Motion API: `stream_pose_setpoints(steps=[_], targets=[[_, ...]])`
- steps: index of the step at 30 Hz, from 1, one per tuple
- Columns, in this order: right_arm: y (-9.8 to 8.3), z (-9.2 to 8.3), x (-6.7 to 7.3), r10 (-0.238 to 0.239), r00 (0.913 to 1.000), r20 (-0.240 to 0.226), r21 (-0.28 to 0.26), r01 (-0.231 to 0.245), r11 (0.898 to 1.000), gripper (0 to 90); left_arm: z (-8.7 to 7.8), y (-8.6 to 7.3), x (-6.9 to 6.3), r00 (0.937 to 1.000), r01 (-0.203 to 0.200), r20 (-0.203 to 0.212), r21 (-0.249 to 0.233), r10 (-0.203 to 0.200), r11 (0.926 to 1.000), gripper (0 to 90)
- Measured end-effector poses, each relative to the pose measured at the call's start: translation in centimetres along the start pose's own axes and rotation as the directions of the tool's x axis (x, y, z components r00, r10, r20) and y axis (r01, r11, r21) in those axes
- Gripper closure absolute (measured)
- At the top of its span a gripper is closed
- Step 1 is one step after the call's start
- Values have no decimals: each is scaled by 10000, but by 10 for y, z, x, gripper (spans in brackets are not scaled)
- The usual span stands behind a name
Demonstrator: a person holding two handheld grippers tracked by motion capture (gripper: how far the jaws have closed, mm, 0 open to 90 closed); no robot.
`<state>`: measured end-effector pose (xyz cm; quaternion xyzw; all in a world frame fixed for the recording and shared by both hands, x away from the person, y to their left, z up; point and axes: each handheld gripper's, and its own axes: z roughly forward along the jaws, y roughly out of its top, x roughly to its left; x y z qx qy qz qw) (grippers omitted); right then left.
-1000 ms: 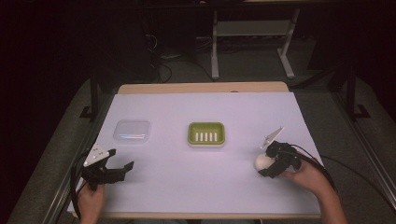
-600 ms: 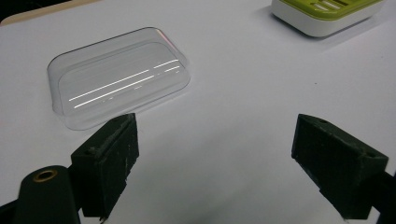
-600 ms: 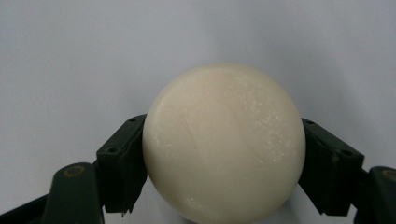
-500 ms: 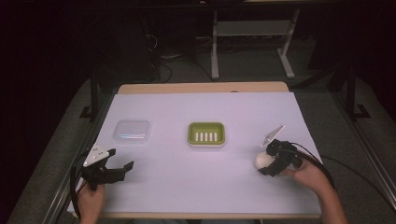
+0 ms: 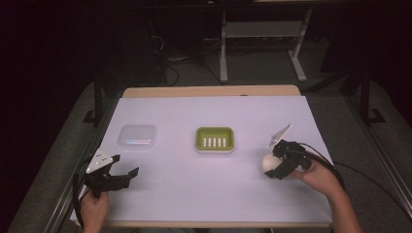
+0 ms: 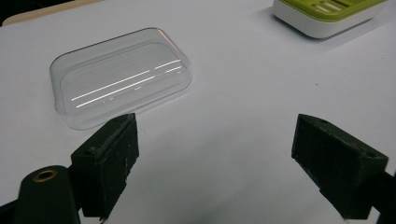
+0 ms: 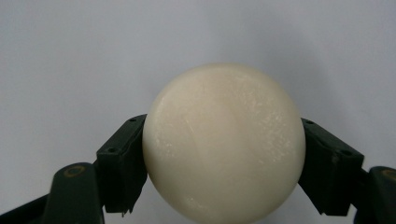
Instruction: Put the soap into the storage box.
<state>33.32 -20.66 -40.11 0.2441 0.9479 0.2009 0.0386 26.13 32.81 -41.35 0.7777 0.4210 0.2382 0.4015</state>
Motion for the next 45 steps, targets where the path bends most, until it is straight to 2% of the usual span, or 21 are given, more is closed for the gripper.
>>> stream_pose_setpoints(steps=[11, 45], targets=[[20, -5, 0, -235, 9994, -265, -258, 228, 9994, 246, 0, 0, -1, 9999, 110, 20, -99, -109, 9999, 145], [69, -6, -4, -853, 9949, -542, -434, 830, 9956, 245, -1, 0, 1, 9999, 125, 20, -89, -125, 9999, 145]])
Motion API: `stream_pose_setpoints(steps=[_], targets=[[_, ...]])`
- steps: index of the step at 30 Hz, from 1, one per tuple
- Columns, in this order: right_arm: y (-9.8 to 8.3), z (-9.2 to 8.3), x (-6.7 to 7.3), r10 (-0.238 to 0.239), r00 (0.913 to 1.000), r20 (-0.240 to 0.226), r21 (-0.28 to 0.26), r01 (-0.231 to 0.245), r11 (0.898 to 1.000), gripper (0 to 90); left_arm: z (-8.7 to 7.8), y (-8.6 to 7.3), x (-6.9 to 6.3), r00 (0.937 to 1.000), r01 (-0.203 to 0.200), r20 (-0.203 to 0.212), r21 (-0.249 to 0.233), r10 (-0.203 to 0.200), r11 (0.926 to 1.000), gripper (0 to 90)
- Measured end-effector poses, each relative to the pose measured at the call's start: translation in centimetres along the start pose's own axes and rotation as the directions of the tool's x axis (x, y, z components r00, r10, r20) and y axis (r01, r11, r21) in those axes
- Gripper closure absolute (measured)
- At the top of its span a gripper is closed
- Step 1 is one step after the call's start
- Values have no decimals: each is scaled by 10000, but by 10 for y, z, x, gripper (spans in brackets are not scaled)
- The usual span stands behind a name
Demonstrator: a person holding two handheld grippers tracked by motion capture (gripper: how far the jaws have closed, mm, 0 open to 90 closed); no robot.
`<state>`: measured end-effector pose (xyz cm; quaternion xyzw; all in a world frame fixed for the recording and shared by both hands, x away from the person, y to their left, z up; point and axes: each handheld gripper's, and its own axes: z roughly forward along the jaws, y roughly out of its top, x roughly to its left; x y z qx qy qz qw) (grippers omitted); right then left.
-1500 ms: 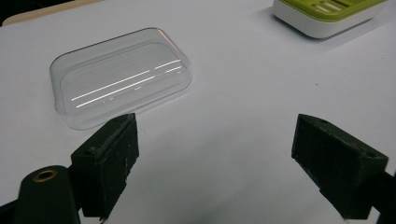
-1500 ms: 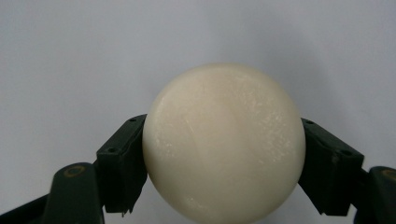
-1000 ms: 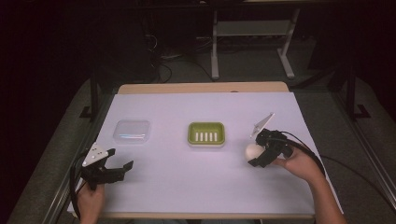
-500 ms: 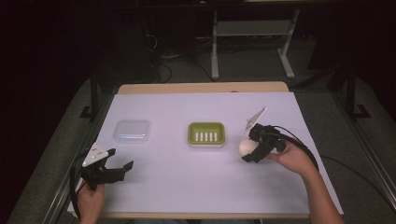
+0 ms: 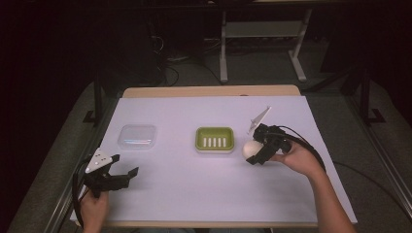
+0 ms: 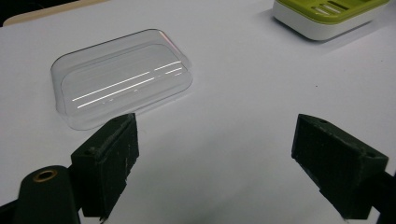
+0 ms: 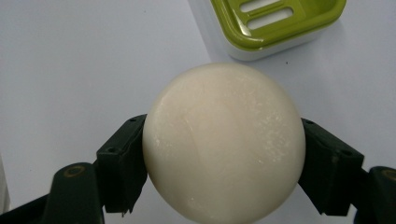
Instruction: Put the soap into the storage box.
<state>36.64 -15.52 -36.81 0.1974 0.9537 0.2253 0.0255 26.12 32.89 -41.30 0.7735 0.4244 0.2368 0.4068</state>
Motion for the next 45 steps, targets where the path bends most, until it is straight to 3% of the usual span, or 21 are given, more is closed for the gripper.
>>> stream_pose_setpoints(steps=[45], targets=[[67, 2, -10, -741, 9969, -273, -350, 731, 9967, 245, -1, 1, -1, 10000, -22, 39, -31, 22, 10000, 145]])
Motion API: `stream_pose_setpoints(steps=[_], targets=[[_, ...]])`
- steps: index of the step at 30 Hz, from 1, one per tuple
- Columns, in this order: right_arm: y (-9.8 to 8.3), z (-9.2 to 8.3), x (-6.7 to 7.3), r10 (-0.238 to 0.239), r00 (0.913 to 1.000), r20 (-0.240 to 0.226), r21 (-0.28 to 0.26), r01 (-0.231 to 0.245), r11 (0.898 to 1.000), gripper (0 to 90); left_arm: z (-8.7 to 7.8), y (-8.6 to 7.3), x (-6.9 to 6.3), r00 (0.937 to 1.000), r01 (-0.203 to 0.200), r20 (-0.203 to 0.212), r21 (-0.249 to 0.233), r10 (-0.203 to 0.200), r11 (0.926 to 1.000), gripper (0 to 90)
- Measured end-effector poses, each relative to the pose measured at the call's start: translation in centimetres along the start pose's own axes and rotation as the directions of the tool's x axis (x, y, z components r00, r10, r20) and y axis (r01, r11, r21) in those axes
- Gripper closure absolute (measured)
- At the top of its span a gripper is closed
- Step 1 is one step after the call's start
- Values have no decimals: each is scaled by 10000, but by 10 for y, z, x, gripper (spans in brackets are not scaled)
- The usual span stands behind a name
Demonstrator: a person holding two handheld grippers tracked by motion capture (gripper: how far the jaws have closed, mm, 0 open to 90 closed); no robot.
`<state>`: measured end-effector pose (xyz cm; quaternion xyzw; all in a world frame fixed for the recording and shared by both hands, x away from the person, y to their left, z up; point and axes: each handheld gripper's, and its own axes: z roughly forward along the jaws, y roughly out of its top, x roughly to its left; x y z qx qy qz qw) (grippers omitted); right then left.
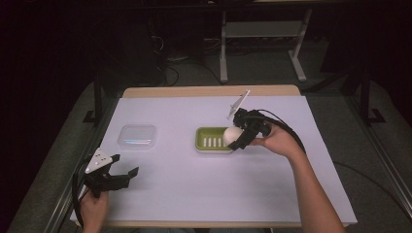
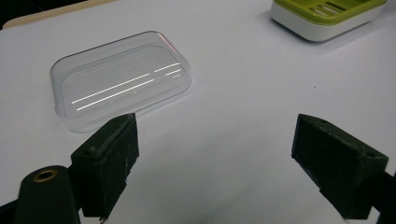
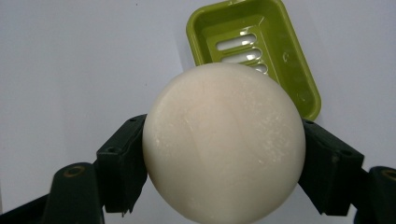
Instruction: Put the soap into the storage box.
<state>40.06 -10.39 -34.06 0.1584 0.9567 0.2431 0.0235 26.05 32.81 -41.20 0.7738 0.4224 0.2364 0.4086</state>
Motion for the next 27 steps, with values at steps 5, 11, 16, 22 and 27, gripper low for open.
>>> stream_pose_setpoints(steps=[5, 11, 16, 22, 27], targets=[[7, 6, -3, -39, 9999, -94, -49, 38, 10000, 245, 0, 0, 0, 10000, -17, -10, 31, 18, 10000, 145], [14, 13, -8, -139, 9998, -144, -125, 137, 9998, 245, 1, 0, 0, 10000, 3, 7, 11, -3, 10000, 145], [18, 16, -10, -67, 9998, -194, -142, 65, 9999, 245, 1, 0, 0, 10000, -3, 8, 31, 3, 10000, 145], [22, 22, -12, -98, 9997, -204, -109, 96, 9999, 245, 1, 0, 0, 10000, -9, 15, 30, 9, 10000, 145], [25, 26, -14, -59, 9997, -231, -109, 57, 9999, 245, 1, 0, 0, 10000, -6, 17, 9, 6, 10000, 145]])
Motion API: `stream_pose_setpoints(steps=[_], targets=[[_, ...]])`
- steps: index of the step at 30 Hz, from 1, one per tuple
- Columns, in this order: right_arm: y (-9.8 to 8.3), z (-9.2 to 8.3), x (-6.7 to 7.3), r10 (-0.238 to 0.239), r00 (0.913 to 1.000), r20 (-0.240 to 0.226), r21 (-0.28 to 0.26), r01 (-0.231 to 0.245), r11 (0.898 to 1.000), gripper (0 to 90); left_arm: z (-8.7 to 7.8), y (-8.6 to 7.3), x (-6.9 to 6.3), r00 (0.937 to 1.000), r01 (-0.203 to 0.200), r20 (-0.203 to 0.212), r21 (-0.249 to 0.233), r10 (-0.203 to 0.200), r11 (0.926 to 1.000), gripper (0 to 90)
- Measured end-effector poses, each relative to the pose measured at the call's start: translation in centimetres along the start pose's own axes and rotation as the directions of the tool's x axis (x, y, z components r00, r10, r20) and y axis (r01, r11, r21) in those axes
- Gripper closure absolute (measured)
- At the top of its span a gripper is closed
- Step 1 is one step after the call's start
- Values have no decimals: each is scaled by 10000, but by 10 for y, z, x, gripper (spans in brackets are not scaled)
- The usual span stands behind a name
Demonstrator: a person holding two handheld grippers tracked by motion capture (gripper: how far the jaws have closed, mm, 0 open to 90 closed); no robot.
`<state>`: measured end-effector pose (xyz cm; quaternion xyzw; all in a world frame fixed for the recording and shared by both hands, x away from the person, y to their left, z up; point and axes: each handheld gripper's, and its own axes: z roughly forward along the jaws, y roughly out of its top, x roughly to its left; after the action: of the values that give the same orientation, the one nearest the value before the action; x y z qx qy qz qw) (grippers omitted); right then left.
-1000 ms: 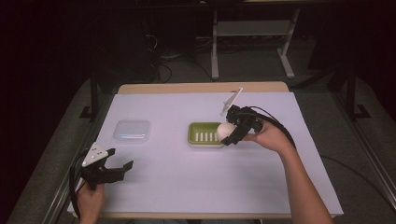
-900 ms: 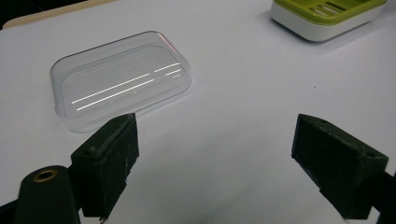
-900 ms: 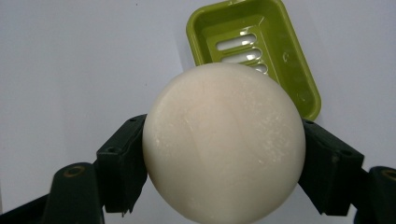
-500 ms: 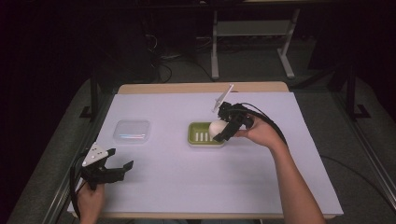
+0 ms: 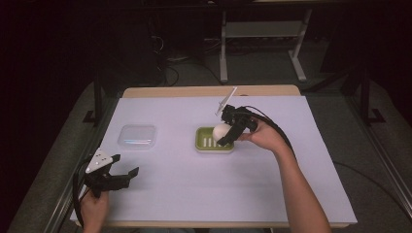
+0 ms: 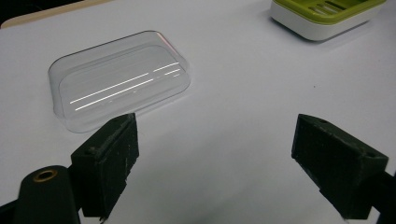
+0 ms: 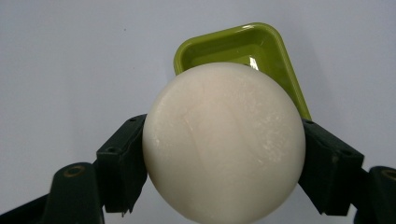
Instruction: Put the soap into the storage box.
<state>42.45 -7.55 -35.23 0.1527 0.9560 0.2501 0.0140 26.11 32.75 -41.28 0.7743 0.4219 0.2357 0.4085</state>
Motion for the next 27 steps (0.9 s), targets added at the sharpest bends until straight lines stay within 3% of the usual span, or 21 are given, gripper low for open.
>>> stream_pose_setpoints(steps=[27], targets=[[6, 22, -13, 284, 9996, -79, 107, -284, 9995, 245, 0, 0, 1, 10000, -13, 24, 62, 13, 10000, 145]])
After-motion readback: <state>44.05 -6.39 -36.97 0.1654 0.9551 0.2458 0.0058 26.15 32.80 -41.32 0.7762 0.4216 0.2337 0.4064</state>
